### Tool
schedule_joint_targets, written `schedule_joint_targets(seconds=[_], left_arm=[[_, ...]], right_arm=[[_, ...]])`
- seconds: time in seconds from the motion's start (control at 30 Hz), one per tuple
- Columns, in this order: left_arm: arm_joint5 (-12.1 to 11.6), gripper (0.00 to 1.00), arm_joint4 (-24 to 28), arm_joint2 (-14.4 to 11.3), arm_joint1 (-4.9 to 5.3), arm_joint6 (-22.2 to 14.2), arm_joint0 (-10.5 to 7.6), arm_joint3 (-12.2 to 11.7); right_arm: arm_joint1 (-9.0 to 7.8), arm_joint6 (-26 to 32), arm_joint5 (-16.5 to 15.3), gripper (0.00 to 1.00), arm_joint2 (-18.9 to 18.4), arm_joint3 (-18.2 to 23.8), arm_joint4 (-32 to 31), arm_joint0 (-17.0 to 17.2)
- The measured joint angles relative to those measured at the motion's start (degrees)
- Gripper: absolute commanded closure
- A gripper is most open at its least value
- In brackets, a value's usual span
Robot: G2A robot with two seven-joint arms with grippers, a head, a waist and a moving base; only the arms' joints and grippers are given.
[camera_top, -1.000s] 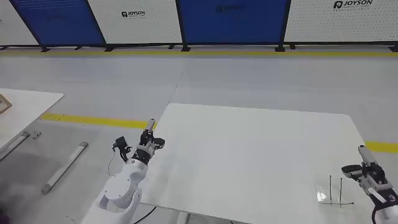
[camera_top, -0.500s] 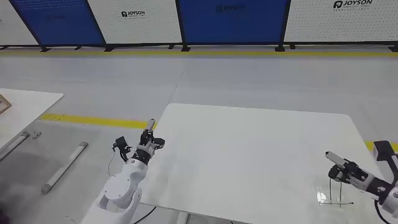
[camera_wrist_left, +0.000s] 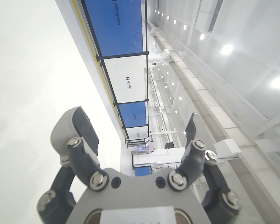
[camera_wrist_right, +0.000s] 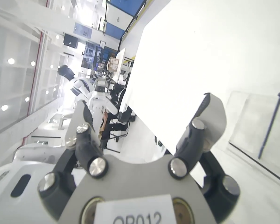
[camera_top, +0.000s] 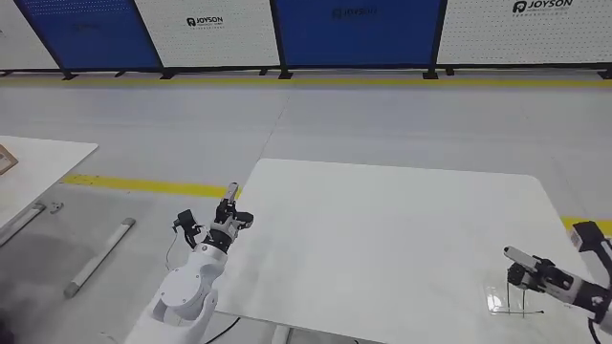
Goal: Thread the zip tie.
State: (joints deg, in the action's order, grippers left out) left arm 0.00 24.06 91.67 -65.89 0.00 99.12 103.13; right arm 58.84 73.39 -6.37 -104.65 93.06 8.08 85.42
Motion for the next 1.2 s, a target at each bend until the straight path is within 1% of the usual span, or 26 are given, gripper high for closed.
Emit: schedule_joint_targets(seconds=[0.07,0.13,0.2,0.27,0.33,0.77,0.83,0.9,0.97,1.0,1.1,1.13,1.2], left_arm=[[0.0,0.0,0.0,0.0,0.0,0.0,0.0,0.0],[0.0,0.0,0.0,0.0,0.0,0.0,0.0,0.0],[0.0,0.0,0.0,0.0,0.0,0.0,0.0,0.0],[0.0,0.0,0.0,0.0,0.0,0.0,0.0,0.0],[0.0,0.0,0.0,0.0,0.0,0.0,0.0,0.0],[0.0,0.0,0.0,0.0,0.0,0.0,0.0,0.0],[0.0,0.0,0.0,0.0,0.0,0.0,0.0,0.0],[0.0,0.0,0.0,0.0,0.0,0.0,0.0,0.0],[0.0,0.0,0.0,0.0,0.0,0.0,0.0,0.0],[0.0,0.0,0.0,0.0,0.0,0.0,0.0,0.0],[0.0,0.0,0.0,0.0,0.0,0.0,0.0,0.0],[0.0,0.0,0.0,0.0,0.0,0.0,0.0,0.0],[0.0,0.0,0.0,0.0,0.0,0.0,0.0,0.0]], right_arm=[[-0.57,4.1,-1.7,0.0,-1.9,-1.5,1.0,-0.1],[-1.1,6.2,-3.0,0.0,-3.3,-2.6,1.4,0.2],[-2.0,6.4,-4.9,0.0,-2.9,-2.9,0.9,1.0],[-3.17,6.3,-6.2,0.0,-1.3,-3.4,0.2,1.4],[-3.42,6.2,-6.4,0.0,-1.0,-3.6,0.0,1.3],[-3.37,6.2,-6.3,0.0,-1.1,-3.5,0.1,1.3],[-3.68,5.8,-7.2,0.0,-2.1,-2.7,-1.1,1.4],[-4.23,5.8,-9.4,0.0,-5.5,-1.9,-3.6,2.5],[-5.03,6.3,-11.2,0.0,-8.2,-1.5,-2.4,4.3],[-5.49,6.3,-11.7,0.0,-8.8,-1.3,-1.9,5.2],[-7.43,6.3,-12.1,0.0,-8.7,-1.4,-2.6,6.6],[-8.08,6.3,-12.2,0.0,-7.9,-1.5,-3.0,6.6],[-9.67,6.3,-12.0,0.0,-4.9,-2.2,-3.6,5.7]])
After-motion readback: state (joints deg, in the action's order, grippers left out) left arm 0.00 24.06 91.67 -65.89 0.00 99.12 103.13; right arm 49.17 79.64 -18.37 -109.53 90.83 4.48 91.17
